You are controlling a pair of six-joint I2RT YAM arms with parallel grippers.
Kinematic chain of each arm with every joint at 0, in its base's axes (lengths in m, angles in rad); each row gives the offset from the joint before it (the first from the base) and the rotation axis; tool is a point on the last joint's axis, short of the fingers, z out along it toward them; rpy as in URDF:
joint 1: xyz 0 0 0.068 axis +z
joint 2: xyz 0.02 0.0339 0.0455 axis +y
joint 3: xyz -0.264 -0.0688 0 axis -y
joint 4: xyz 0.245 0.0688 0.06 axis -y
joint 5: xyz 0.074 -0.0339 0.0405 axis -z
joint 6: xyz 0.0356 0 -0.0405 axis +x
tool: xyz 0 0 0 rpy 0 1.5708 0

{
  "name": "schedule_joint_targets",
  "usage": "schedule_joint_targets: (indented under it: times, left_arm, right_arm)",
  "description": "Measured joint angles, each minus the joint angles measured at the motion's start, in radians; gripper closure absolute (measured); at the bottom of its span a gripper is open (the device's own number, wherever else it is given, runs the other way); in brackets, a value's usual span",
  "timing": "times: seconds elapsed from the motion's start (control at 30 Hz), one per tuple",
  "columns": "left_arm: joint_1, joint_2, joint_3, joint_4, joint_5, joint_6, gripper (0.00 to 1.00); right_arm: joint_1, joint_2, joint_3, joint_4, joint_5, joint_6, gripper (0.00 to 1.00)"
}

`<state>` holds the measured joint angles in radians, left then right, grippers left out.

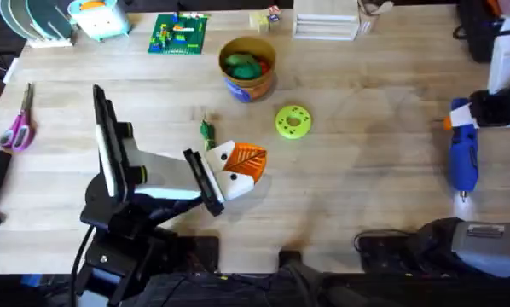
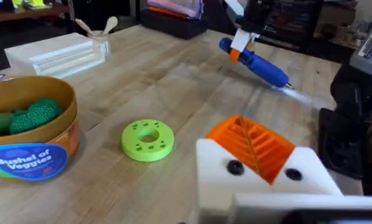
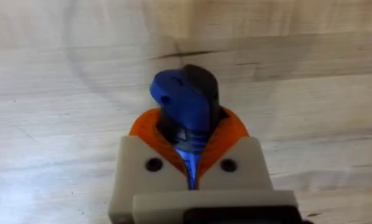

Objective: Pick up the gripper from the table and insert it into the empty holder that is missing its gripper. Then pick up a screw, insert it into the mounting hole, and use the screwdriver to tighten it. Finally, clean up the table by picking up the vegetable and placing it into the bucket.

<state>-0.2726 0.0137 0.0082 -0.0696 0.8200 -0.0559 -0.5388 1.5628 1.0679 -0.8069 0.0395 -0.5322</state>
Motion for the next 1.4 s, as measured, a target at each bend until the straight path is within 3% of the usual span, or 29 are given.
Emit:
schedule_joint_targets:
  times: [0.23,0.43,0.53,0.67,0.83,1.07,1.4]
  left_arm:
    - [0.000,0.000,0.000,0.000,0.000,0.000,0.993]
    - [0.000,0.000,0.000,0.000,0.000,0.000,0.993]
    - [0.000,0.000,0.000,0.000,0.000,0.000,0.993]
    - [0.000,0.000,0.000,0.000,0.000,0.000,0.993]
    - [0.000,0.000,0.000,0.000,-0.001,0.000,0.993]
    - [0.000,0.000,0.000,0.000,-0.002,0.000,0.993]
    - [0.000,0.000,0.000,0.000,-0.002,0.000,0.993]
  right_arm:
    - [0.000,-0.233,-0.001,0.061,-0.021,0.164,0.979]
    - [0.010,-0.509,-0.004,0.183,-0.177,0.301,0.979]
    - [0.056,-0.627,-0.004,0.281,-0.238,0.371,0.979]
    - [0.201,-0.716,-0.004,0.402,-0.288,0.445,0.979]
    - [0.481,-0.732,-0.010,0.514,-0.321,0.505,0.979]
    - [0.868,-0.729,-0.139,0.847,-0.337,0.532,0.979]
    - [1.231,-0.611,-0.219,1.126,-0.345,0.550,0.979]
